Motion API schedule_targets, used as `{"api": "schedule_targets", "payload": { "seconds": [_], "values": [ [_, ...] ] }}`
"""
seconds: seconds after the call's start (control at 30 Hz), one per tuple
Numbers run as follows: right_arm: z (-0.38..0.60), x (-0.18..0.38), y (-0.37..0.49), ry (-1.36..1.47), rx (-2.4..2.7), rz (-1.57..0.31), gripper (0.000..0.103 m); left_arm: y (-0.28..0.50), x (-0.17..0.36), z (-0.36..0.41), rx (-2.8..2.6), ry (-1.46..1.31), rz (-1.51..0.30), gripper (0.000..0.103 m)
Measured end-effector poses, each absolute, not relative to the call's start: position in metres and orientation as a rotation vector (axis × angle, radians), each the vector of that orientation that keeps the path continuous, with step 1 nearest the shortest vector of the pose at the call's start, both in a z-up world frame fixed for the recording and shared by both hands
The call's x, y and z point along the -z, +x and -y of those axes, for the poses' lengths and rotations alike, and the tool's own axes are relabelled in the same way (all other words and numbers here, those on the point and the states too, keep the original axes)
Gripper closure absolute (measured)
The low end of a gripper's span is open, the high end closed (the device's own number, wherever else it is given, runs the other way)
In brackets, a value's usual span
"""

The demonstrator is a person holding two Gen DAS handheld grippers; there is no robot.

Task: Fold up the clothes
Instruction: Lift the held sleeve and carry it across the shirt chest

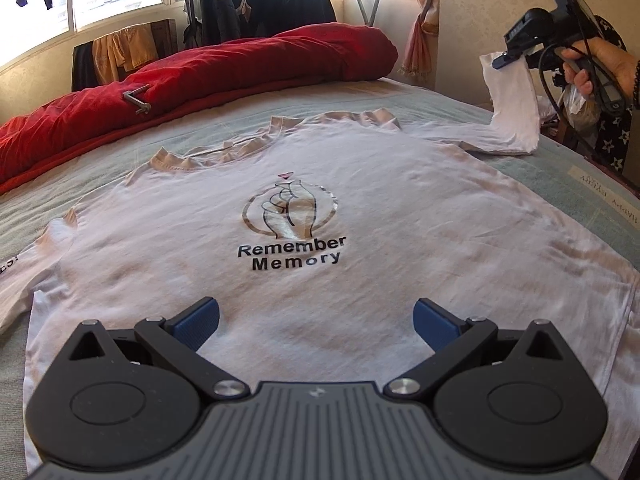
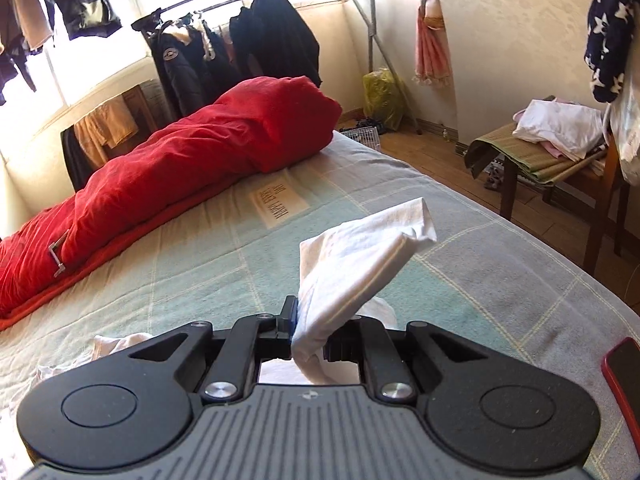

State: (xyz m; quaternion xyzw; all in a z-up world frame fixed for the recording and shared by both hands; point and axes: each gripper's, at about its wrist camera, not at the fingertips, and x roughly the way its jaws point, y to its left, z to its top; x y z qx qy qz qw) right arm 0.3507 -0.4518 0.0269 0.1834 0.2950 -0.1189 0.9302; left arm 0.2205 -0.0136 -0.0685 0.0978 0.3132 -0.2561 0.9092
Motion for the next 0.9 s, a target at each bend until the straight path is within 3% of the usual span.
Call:
{"api": "schedule_targets", "payload": {
  "seconds": [0.4,0.9],
  "values": [
    [0.361,-0.060,0.380,0.275,0.094,-0.606,0.090,0.215,0.046,-0.002,0.569,0.154,-0.627,0.001],
    [0.245,-0.059,0.418,0.143,-0.086,-0.655,0.090,0.212,0.017,-0.047,0.530,0.082,-0.552,0.001]
  ]
}}
